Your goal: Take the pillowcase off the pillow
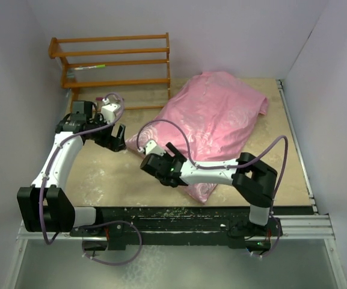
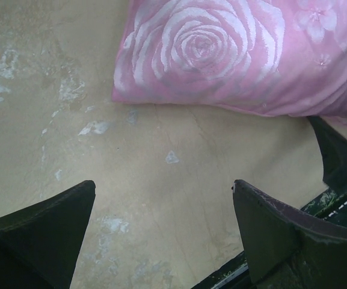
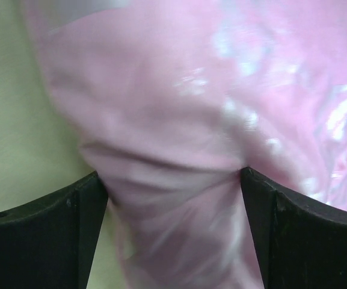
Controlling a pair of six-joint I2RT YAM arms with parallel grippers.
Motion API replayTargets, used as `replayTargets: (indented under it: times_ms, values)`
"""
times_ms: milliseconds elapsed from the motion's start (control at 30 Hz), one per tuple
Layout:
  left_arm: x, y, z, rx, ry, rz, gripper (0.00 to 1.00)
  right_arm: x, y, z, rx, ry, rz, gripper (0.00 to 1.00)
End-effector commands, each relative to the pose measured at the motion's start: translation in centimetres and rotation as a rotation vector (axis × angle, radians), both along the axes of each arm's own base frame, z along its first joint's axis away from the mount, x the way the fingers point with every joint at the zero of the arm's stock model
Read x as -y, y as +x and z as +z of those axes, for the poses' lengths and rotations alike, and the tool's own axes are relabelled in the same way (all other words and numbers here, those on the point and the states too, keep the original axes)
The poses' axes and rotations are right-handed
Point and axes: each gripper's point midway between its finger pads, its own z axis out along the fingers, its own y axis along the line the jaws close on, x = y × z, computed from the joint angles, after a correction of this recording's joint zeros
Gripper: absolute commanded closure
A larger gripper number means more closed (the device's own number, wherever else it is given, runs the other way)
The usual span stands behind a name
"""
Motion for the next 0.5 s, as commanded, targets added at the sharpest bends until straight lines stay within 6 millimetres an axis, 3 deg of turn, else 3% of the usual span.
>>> replayTargets:
  times_ms: [0, 67, 133, 233, 300, 333, 467]
  values:
    - [1.1, -0.7, 1.5, 0.045, -0.049, -0.085, 0.01, 2.2, 1.9, 1.8, 0.028, -0.002, -0.058, 0.11]
    - [1.4, -0.9, 2.1, 0.063, -0.061, -0.109, 0.00, 2.7, 1.8, 0.8, -0.016, 0.032, -0.079, 0.18]
    - [1.8, -1.3, 2.7, 0.091, -0.074, -0.137, 0.01, 2.7, 2.0, 1.0, -0.066, 0.160, -0.111, 0.37]
    - [2.6, -2.1, 3.8, 0.145, -0.090, -0.197, 0.01, 1.2, 2.3, 4.9, -0.081, 0.444, -0.074, 0.67]
    - [3.6, -2.5, 4.4, 0.187, -0.054, -0.247, 0.01, 1.0, 2.8, 8.4, -0.056, 0.560, -0.057, 0.96]
    - [4.3, -2.9, 4.7, 0.206, -0.030, -0.276, 0.01, 0.7, 3.0, 10.2, -0.048, 0.600, -0.039, 1.00]
    - [7.1, -4.3, 6.6, 0.322, 0.039, -0.404, 0.01, -0.9, 2.4, 17.4, -0.010, 0.761, 0.093, 1.00]
